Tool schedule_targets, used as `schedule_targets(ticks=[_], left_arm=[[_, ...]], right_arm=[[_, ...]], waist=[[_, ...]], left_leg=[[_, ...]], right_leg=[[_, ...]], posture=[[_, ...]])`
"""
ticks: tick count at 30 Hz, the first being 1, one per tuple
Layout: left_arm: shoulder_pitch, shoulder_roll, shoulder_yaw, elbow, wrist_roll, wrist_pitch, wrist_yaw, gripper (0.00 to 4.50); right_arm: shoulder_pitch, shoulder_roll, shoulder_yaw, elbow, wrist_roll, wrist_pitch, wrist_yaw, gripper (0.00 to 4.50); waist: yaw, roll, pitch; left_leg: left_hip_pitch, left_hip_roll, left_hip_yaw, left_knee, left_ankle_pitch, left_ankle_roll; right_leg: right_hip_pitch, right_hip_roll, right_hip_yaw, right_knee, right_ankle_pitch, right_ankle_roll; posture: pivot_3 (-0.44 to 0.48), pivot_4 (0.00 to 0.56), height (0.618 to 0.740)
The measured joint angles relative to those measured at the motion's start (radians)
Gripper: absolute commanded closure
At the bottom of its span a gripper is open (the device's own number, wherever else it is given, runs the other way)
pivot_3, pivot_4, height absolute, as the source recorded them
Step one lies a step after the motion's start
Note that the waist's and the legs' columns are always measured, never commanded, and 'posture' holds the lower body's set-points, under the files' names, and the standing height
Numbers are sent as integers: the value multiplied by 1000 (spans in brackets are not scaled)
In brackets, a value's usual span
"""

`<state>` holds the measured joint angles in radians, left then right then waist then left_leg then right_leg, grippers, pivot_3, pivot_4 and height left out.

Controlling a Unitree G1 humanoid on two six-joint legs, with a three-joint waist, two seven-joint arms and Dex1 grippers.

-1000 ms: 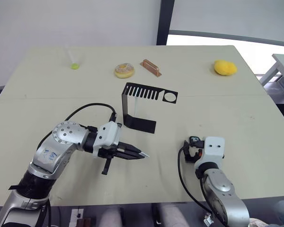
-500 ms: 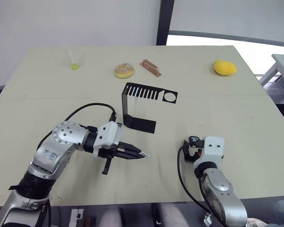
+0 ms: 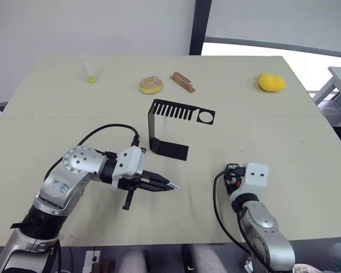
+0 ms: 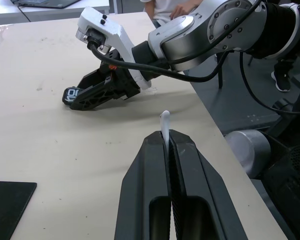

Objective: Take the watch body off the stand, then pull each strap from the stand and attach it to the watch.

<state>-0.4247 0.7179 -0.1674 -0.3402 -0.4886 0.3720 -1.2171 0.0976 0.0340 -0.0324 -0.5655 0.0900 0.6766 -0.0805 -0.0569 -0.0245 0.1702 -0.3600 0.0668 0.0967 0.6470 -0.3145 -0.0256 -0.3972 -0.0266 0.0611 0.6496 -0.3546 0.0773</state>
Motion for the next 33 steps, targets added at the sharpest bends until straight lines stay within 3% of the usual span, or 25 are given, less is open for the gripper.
schedule_targets(ticks=[14, 20, 33], left_arm=[[19, -5, 9, 3, 25, -35, 23, 4500], [6, -10, 9, 13, 27, -45, 22, 4500], [19, -13, 9, 12, 28, -45, 29, 4500]], right_arm=[[-50, -41, -48, 48, 50, 2, 31, 2967], [-48, -59, -42, 44, 71, -1, 60, 182], [9, -192, -13, 10, 65, -56, 140, 81]], waist=[[0, -2, -1], [1, -2, -1], [-1, -2, -1]], left_leg=[[0, 0, 0, 0, 0, 0], [0, 0, 0, 0, 0, 0], [0, 0, 0, 0, -1, 1]], right_leg=[[0, 0, 0, 0, 0, 0], [0, 0, 0, 0, 0, 0], [0, 0, 0, 0, 0, 0]], posture=[[0, 150, 740], [0, 150, 740], [0, 150, 740]])
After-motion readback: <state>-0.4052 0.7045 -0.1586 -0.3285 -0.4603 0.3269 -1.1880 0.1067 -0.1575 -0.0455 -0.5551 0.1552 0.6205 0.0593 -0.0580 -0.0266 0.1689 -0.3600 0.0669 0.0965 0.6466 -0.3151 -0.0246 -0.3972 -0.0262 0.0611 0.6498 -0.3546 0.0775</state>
